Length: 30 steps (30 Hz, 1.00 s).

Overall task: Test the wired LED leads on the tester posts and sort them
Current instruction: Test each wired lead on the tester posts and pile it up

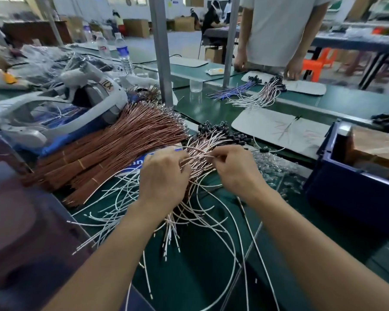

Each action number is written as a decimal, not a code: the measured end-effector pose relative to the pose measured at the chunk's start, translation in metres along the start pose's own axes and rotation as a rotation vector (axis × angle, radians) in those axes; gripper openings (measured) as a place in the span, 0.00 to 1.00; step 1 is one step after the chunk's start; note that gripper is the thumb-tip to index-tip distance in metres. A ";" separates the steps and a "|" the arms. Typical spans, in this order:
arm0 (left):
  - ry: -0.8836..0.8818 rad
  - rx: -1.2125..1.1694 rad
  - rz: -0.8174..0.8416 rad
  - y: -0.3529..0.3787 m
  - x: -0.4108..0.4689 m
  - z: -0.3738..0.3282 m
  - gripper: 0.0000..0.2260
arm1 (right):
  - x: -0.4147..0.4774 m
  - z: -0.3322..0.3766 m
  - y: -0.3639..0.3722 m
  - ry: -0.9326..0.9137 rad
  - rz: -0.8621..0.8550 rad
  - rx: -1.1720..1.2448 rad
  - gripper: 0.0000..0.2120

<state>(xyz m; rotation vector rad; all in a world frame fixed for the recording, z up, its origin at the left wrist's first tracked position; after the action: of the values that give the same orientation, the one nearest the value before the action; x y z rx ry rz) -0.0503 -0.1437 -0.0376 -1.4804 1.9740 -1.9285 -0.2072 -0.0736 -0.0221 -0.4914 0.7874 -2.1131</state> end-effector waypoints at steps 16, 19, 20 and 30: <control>-0.129 -0.563 0.220 -0.023 0.006 -0.024 0.02 | -0.052 -0.020 -0.096 0.090 0.003 0.400 0.10; -0.193 -0.909 0.194 -0.032 0.011 -0.043 0.04 | -0.069 -0.026 -0.123 0.079 -0.051 0.408 0.10; -0.198 -0.992 0.201 -0.034 0.012 -0.050 0.05 | -0.077 -0.032 -0.129 0.090 -0.048 0.424 0.09; -0.018 -0.963 0.472 -0.022 0.010 -0.086 0.10 | -0.182 -0.133 -0.191 0.257 -0.173 0.099 0.13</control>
<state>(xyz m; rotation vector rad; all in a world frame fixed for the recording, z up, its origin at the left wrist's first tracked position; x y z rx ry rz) -0.0928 -0.0789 0.0063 -0.8939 3.0593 -0.7723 -0.2822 0.2113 -0.0032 -0.2445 0.8016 -2.3954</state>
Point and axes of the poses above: each hand's wrist, its own x-axis towards the middle knuckle, its own y-axis out of the palm, z = x × y, the point moved 1 cm from there along x, towards the middle knuckle, and after that the axes turned 10 degrees about y, right-handed, at the moved point
